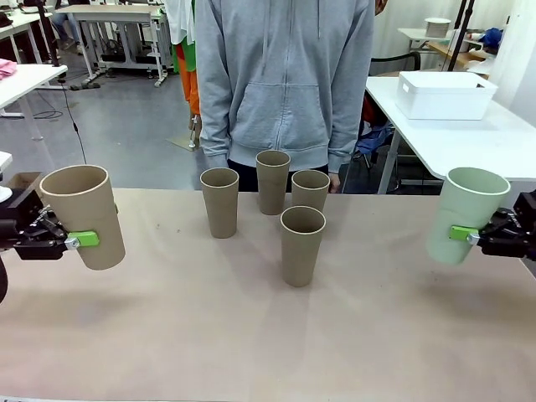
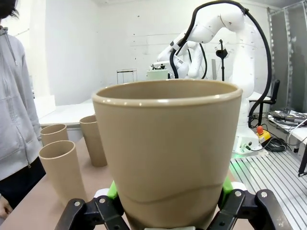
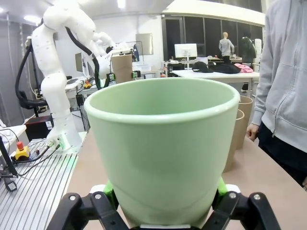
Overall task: Stack the cups and store them in the basket.
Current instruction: Pick up two Reusable plastic cups , one in each hand, then place the stack of Reusable plastic cups into the Pantry Basket.
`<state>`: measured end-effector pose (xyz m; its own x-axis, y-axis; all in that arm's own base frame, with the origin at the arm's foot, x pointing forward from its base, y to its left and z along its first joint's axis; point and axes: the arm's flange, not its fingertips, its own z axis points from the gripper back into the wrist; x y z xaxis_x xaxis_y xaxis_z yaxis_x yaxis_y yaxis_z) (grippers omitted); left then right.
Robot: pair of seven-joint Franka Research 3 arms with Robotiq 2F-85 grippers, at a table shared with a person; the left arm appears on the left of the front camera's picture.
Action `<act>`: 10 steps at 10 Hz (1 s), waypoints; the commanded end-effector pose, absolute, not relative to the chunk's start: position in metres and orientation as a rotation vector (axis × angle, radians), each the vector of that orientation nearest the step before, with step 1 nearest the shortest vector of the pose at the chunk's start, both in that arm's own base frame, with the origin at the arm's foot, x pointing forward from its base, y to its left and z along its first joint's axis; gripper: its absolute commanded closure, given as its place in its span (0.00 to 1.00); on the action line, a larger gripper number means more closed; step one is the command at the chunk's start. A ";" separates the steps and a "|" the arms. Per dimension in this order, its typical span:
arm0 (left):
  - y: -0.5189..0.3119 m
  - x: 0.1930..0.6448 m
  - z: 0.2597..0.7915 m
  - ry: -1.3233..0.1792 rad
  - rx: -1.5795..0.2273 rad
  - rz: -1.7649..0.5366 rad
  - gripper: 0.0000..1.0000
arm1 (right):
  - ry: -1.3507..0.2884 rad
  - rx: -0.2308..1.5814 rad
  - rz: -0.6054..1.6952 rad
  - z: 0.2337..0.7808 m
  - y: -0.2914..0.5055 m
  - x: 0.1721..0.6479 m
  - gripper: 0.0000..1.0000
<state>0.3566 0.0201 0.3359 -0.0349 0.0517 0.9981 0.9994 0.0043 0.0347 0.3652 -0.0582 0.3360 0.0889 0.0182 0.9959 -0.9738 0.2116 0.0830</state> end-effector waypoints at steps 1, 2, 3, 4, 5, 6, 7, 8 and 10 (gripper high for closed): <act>0.007 0.345 0.346 -1.322 -1.220 -1.224 0.16 | -1.201 1.092 0.993 0.343 -0.056 0.339 0.16; 0.006 0.344 0.348 -1.341 -1.200 -1.227 0.16 | -1.236 1.131 0.936 0.345 -0.058 0.336 0.16; 0.006 0.344 0.349 -1.342 -1.201 -1.240 0.16 | -1.219 1.073 1.001 0.336 -0.061 0.364 0.16; 0.017 0.356 0.341 -1.290 -1.224 -1.230 0.16 | -1.219 1.073 1.001 0.336 -0.061 0.364 0.16; 0.017 0.356 0.341 -1.290 -1.224 -1.230 0.16 | -1.219 1.073 1.001 0.336 -0.061 0.364 0.16; 0.017 0.356 0.341 -1.290 -1.224 -1.230 0.16 | -1.219 1.073 1.001 0.336 -0.061 0.364 0.16; 0.017 0.356 0.341 -1.290 -1.224 -1.230 0.16 | -1.219 1.073 1.001 0.336 -0.061 0.364 0.16; 0.017 0.356 0.341 -1.290 -1.224 -1.230 0.16 | -1.219 1.073 1.001 0.336 -0.061 0.364 0.16; 0.017 0.356 0.341 -1.290 -1.224 -1.230 0.16 | -1.219 1.073 1.001 0.336 -0.061 0.364 0.16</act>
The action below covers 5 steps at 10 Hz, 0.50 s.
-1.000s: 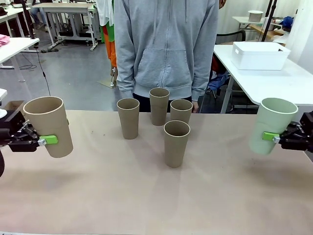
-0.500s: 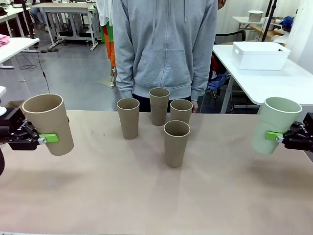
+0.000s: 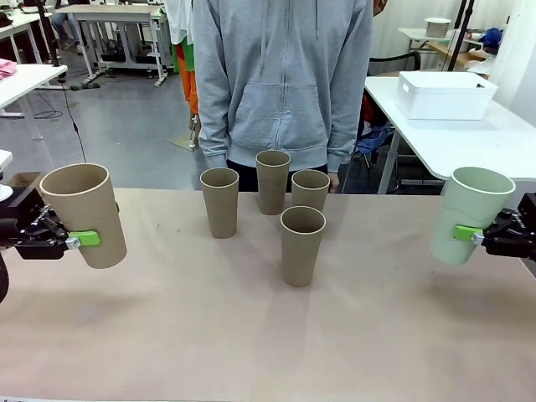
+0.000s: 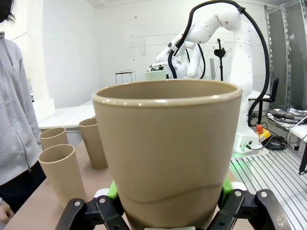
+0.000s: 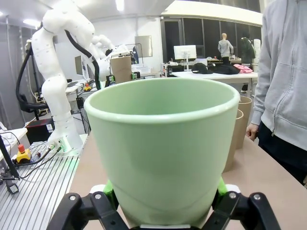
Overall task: Stack the cups and store them in the basket.
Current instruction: Place the stack of Reusable plastic cups into the Pantry Basket.
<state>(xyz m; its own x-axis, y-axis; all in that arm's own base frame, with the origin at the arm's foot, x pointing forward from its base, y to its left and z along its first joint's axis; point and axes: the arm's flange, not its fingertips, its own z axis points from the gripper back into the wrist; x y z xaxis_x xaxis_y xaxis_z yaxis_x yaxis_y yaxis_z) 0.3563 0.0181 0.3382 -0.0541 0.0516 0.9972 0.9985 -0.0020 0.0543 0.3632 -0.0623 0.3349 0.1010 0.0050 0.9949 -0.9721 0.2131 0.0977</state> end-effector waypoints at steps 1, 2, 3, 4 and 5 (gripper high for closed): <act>0.017 0.356 0.341 -1.290 -1.224 -1.230 0.16 | -1.219 1.073 1.001 0.336 -0.061 0.364 0.16; 0.017 0.356 0.341 -1.290 -1.224 -1.230 0.16 | -1.219 1.073 1.001 0.336 -0.061 0.364 0.16; 0.017 0.356 0.341 -1.290 -1.224 -1.230 0.16 | -1.219 1.073 1.001 0.336 -0.061 0.364 0.16; 0.017 0.356 0.341 -1.290 -1.224 -1.230 0.16 | -1.219 1.073 1.001 0.336 -0.061 0.364 0.16; 0.017 0.356 0.341 -1.290 -1.224 -1.230 0.16 | -1.219 1.073 1.001 0.336 -0.061 0.364 0.16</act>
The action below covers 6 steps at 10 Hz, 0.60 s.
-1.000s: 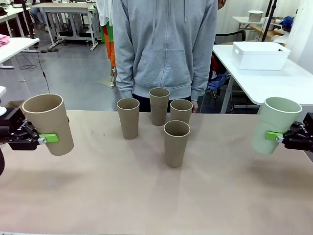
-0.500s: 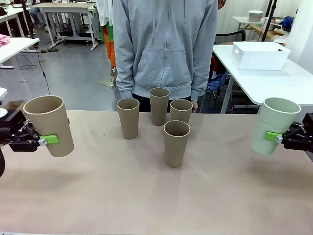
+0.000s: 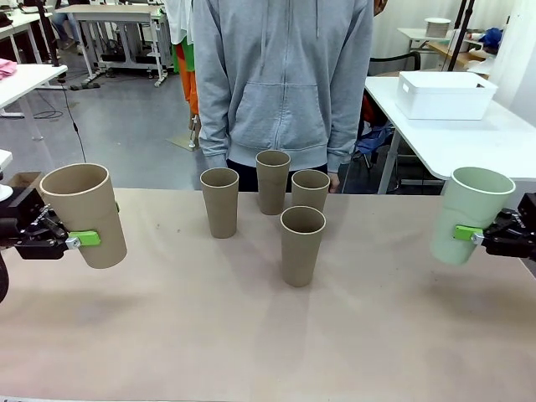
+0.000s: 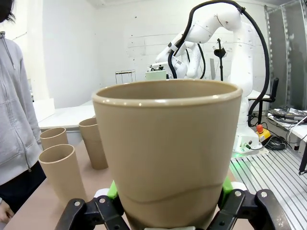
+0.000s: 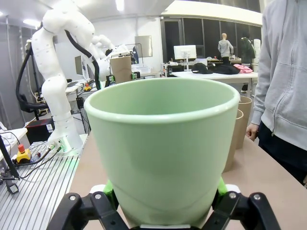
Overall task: Stack the cups and store them in the basket.
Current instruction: Place the stack of Reusable plastic cups into the Pantry Basket.
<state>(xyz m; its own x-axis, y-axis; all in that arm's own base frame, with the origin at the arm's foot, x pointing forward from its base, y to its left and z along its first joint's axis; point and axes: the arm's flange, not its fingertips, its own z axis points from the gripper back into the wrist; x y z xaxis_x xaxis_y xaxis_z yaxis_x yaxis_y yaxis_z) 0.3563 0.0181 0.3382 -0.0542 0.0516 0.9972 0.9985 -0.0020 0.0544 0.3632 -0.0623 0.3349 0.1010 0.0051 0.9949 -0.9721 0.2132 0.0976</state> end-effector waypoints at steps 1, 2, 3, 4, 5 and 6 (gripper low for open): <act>0.017 0.356 0.341 -1.290 -1.224 -1.230 0.16 | -1.219 1.073 1.001 0.336 -0.061 0.364 0.16; 0.017 0.356 0.341 -1.290 -1.224 -1.230 0.16 | -1.219 1.073 1.001 0.336 -0.061 0.364 0.16; 0.017 0.356 0.341 -1.290 -1.224 -1.230 0.16 | -1.219 1.073 1.001 0.336 -0.061 0.364 0.16; 0.017 0.356 0.341 -1.290 -1.224 -1.230 0.16 | -1.219 1.073 1.001 0.336 -0.061 0.364 0.16; 0.017 0.356 0.341 -1.290 -1.224 -1.230 0.16 | -1.219 1.073 1.001 0.336 -0.061 0.364 0.16; 0.017 0.356 0.341 -1.290 -1.224 -1.230 0.16 | -1.219 1.073 1.001 0.336 -0.061 0.364 0.16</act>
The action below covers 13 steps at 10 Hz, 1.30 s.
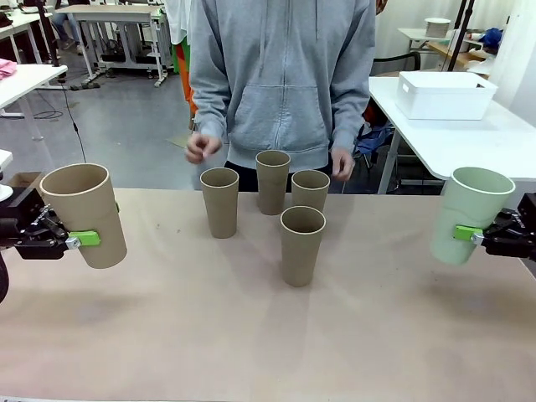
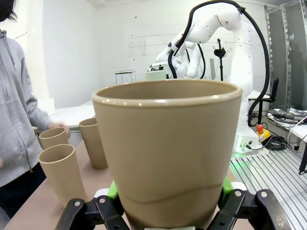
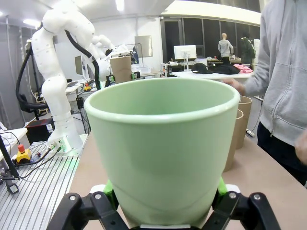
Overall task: Stack the cups and store them in the basket.
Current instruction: Place the stack of Reusable plastic cups into the Pantry Basket.
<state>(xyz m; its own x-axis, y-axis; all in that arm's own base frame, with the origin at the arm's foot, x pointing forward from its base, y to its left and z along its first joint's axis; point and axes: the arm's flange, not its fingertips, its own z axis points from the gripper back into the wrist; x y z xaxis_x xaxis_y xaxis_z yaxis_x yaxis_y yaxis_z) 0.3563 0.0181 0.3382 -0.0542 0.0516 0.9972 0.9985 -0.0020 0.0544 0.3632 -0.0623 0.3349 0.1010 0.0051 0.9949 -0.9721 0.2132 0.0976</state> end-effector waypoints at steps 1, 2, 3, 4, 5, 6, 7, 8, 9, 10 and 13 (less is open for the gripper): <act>0.017 0.356 0.341 -1.290 -1.224 -1.230 0.16 | -1.219 1.073 1.001 0.336 -0.061 0.364 0.16; 0.017 0.356 0.341 -1.290 -1.224 -1.230 0.16 | -1.219 1.073 1.001 0.336 -0.061 0.364 0.16; 0.017 0.356 0.341 -1.290 -1.224 -1.230 0.16 | -1.219 1.073 1.001 0.336 -0.061 0.364 0.16; 0.017 0.356 0.341 -1.290 -1.224 -1.230 0.16 | -1.219 1.073 1.001 0.336 -0.061 0.364 0.16; 0.017 0.356 0.341 -1.290 -1.224 -1.230 0.16 | -1.219 1.073 1.001 0.336 -0.061 0.364 0.16; 0.017 0.356 0.341 -1.290 -1.224 -1.230 0.16 | -1.219 1.073 1.001 0.336 -0.061 0.364 0.16; 0.017 0.356 0.341 -1.290 -1.224 -1.230 0.16 | -1.219 1.073 1.001 0.336 -0.061 0.364 0.16; 0.017 0.356 0.341 -1.290 -1.224 -1.230 0.16 | -1.219 1.073 1.001 0.336 -0.061 0.364 0.16; 0.017 0.356 0.341 -1.290 -1.224 -1.230 0.16 | -1.219 1.073 1.001 0.336 -0.061 0.364 0.16; 0.017 0.356 0.341 -1.290 -1.224 -1.230 0.16 | -1.219 1.073 1.001 0.336 -0.061 0.364 0.16; 0.017 0.356 0.341 -1.290 -1.224 -1.230 0.16 | -1.219 1.073 1.001 0.336 -0.061 0.364 0.16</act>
